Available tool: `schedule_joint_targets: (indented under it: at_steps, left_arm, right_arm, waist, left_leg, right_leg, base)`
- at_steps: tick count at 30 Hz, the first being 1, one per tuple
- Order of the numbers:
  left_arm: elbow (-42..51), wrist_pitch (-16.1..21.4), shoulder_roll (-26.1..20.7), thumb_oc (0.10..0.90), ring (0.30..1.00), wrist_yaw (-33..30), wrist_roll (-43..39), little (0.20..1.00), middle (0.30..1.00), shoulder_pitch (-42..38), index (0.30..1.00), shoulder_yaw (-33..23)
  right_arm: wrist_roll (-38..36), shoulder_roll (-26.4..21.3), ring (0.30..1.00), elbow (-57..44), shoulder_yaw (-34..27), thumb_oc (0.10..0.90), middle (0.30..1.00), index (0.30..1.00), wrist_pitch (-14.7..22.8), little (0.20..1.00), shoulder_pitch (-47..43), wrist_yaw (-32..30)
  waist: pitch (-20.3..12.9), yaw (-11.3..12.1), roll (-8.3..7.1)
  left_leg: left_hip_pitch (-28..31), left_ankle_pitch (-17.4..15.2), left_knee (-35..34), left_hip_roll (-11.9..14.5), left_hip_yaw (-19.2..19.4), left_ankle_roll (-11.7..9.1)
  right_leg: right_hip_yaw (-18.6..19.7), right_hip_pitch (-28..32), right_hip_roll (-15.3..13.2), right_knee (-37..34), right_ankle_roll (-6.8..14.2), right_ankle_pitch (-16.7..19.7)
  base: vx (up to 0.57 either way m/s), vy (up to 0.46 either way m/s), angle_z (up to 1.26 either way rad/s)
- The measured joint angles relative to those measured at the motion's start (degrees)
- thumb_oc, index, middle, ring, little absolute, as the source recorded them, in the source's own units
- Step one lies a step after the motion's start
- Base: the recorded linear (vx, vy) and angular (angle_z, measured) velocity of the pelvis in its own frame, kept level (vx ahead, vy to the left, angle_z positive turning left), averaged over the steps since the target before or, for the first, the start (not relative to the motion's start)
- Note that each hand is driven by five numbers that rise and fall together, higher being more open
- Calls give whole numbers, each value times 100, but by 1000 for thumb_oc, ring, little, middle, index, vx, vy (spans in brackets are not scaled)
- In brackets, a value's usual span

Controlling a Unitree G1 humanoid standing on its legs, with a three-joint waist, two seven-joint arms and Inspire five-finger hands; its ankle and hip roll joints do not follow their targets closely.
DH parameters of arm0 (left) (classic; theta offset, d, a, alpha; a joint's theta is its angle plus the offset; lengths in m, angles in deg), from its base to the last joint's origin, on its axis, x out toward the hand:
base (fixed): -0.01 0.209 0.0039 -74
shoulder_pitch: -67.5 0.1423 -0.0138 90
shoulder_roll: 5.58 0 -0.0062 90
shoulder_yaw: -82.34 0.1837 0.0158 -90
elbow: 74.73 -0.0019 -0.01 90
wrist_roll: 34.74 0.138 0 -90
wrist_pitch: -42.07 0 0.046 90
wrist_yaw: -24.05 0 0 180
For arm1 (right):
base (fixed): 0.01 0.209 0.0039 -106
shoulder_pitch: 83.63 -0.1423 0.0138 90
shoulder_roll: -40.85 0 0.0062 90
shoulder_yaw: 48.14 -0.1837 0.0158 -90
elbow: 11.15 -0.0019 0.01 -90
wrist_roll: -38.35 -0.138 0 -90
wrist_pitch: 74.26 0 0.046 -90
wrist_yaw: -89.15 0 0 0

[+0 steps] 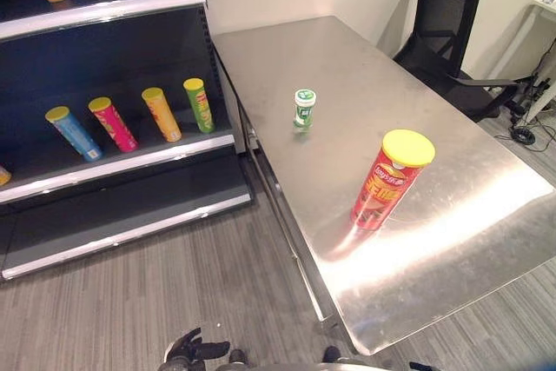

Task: Put the goods on the table back onto the shelves and tidy them up.

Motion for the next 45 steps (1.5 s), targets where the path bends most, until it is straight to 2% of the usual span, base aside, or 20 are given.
schedule_joint_targets:
  at_steps: [2, 5, 8, 10, 12, 14, 15, 16, 20, 21, 22, 23, 25, 29, 36, 38, 39, 41, 42, 45]
  left_arm:
    - [-3, 2, -15, 800, 900, -6, -9, 900, 900, -19, 900, 10]
    - [83, 84, -46, 800, 900, -30, -129, 900, 900, -569, 900, 174]
    - [32, 71, -30, 800, 900, -15, -161, 900, 900, -502, 900, 204]
    - [22, 74, -14, 800, 900, -29, -181, 900, 900, -653, 900, 220]
    - [26, 86, 19, 800, 900, -42, -166, 900, 900, -845, 900, 411]
    - [8, 91, 69, 800, 900, -7, -120, 900, 900, -1088, 900, 814]
    - [57, 130, 120, 800, 900, 13, -76, 900, 900, -1070, 900, 905]
    - [62, 126, 2, 800, 900, -11, -75, 900, 900, -1081, 900, 857]
    - [65, 115, -287, 800, 900, -61, -82, 900, 900, -863, 900, 643]
    - [67, 116, -309, 800, 900, -74, -84, 900, 900, -705, 900, 541]
    - [54, 120, -330, 800, 900, -71, -88, 900, 900, -662, 900, 378]
    - [-21, 124, -333, 800, 900, -74, -92, 900, 900, -631, 900, 367]
    - [-204, 98, -527, 800, 900, -64, -93, 900, 900, -469, 900, 248]
    - [-365, 51, -487, 800, 900, -53, -84, 900, 900, -227, 900, 159]
    - [-109, 32, -197, 800, 900, 87, -84, 900, 900, -224, 900, 168]
    - [184, 89, -185, 800, 900, 87, -75, 900, 900, -120, 900, 214]
    - [516, 76, -167, 800, 900, 70, -74, 900, 900, -22, 900, 188]
    - [590, 94, -98, 800, 900, 73, 4, 900, 900, 140, 900, 108]
    - [517, 81, -47, 800, 900, 62, 144, 900, 900, 185, 900, 19]
    - [513, 98, -63, 800, 900, 52, 354, 900, 900, 109, 900, -73]
  right_arm:
    - [0, 5, 900, 6, 11, 800, 900, 900, 6, 900, -66, 15]
    - [0, -90, 900, 87, 24, 800, 900, 900, 2, 900, -538, 30]
    - [-12, -160, 900, -59, -19, 800, 900, 900, 45, 900, -497, -25]
    - [-28, -197, 900, -94, -98, 800, 900, 900, 39, 900, -509, -28]
    - [-30, -249, 900, -100, -267, 800, 900, 900, 11, 900, -478, -27]
    - [-37, -343, 900, -50, -588, 800, 900, 900, 3, 900, -462, -53]
    - [-44, -566, 900, -46, -686, 800, 900, 900, 10, 900, -500, -59]
    - [-60, -402, 900, -81, -669, 800, 900, 900, 7, 900, -469, -114]
    - [-87, 80, 900, -244, -266, 800, 900, 900, -20, 900, -249, -19]
    - [-124, 194, 900, -176, -212, 800, 900, 900, -34, 900, -186, -5]
    - [-229, 253, 900, -173, -207, 800, 900, 900, -62, 900, -173, 1]
    - [-253, 272, 900, -174, -196, 800, 900, 900, -75, 900, -140, 13]
    - [-260, 258, 900, -62, -89, 800, 900, 900, -82, 900, -143, 8]
    - [-266, 94, 900, 91, -183, 800, 900, 900, 15, 900, -291, -26]
    - [-532, -531, 900, 89, -912, 800, 900, 900, 101, 900, -390, -57]
    - [-475, -1058, 900, -281, -1577, 800, 900, 900, 13, 900, -153, -398]
    - [-376, -1458, 900, -1580, -2349, 800, 900, 900, -318, 900, 398, -454]
    - [-63, -2064, 900, -3161, -2896, 800, 900, 900, -340, 900, 979, -655]
    - [258, -2841, 900, -3670, -3168, 800, 900, 900, -245, 900, 1051, -882]
    - [501, -3703, 900, -4311, -4061, 800, 900, 900, -189, 900, 1084, -1274]
  waist:
    - [38, 6, 5]
    - [544, 19, -338]
    - [572, -100, -391]
    - [562, -207, -354]
    - [542, -237, -234]
    - [532, -383, -253]
    - [447, -360, -16]
    - [449, -311, -299]
    - [373, -320, -336]
    - [332, -297, -212]
    - [354, -245, -83]
    - [328, -275, -6]
    - [268, -197, -89]
    - [256, -157, -138]
    - [101, -159, -135]
    - [39, -196, -69]
    - [-4, -257, 14]
    - [-35, -471, 187]
    - [-27, -648, 279]
    - [0, -673, 248]
  left_leg:
    - [-248, -10, 332, 6, -90, -15]
    - [-1319, 208, 1660, -147, -548, -381]
    - [-1039, -254, 2039, 410, -879, -511]
    - [-791, -253, 1588, 1094, -1149, -546]
    - [-644, -395, 1273, 1311, -1329, -804]
    - [-488, -492, 641, 777, -1291, -856]
    - [-215, -382, 127, 377, -1089, -592]
    - [-100, -331, 121, 1, -920, -303]
    - [37, -430, 31, -553, -618, 184]
    - [82, -391, -29, -533, -582, 304]
    - [101, -387, -24, -345, -522, 333]
    - [57, -384, -32, -261, -572, 331]
    - [-19, -325, -18, -261, -600, 289]
    - [21, -312, -15, -233, -604, 222]
    - [120, -420, 26, -96, -471, 54]
    - [132, -433, 18, -110, -443, 43]
    - [151, -439, 6, -108, -402, 36]
    - [209, -439, -20, -145, -362, 37]
    - [258, -435, -20, -188, -299, 42]
    - [277, -450, -30, -186, -262, 36]
  right_leg:
    - [32, -120, -8, 79, -21, -27]
    - [-7, -527, -400, 242, -267, 61]
    - [-12, -368, -410, 148, -257, 80]
    - [-14, -446, -406, 185, -159, 140]
    - [-8, -528, -510, 290, -9, 187]
    - [14, -593, -961, 283, 209, 329]
    - [265, -872, -1175, 400, 356, 459]
    - [415, -967, -1509, 459, 507, 741]
    - [150, -1350, -1990, 890, 243, 1884]
    - [280, -1576, -1829, 1384, 375, 1552]
    - [340, -1784, -1510, 2084, 333, 614]
    - [355, -1878, -1233, 2519, 123, 179]
    - [-119, -1661, -430, 2520, -140, -574]
    - [59, -897, 155, 1042, -292, -462]
    - [286, -374, 471, -53, -322, 29]
    - [301, -360, 461, -58, -318, 33]
    - [356, -369, 448, -63, -309, 42]
    - [384, -333, 403, -70, -316, 64]
    - [468, -319, 368, -70, -287, 86]
    - [525, -338, 405, -70, -244, 91]
  base:
    - [-236, 13, 17]
    - [-75, 233, 31]
    - [58, 427, -2]
    - [105, 761, 12]
    - [116, 741, 18]
    - [6, 529, 8]
    - [-50, 392, -45]
    - [-70, 581, -89]
    - [-51, 425, -34]
    - [-65, 311, -17]
    - [-35, 147, -15]
    - [-52, 240, 11]
    - [-24, 147, 13]
    - [10, 11, -3]
    - [80, 4, -12]
    - [55, 27, -7]
    - [50, 31, -11]
    - [18, 13, -16]
    - [12, -1, -23]
    - [25, -2, -14]
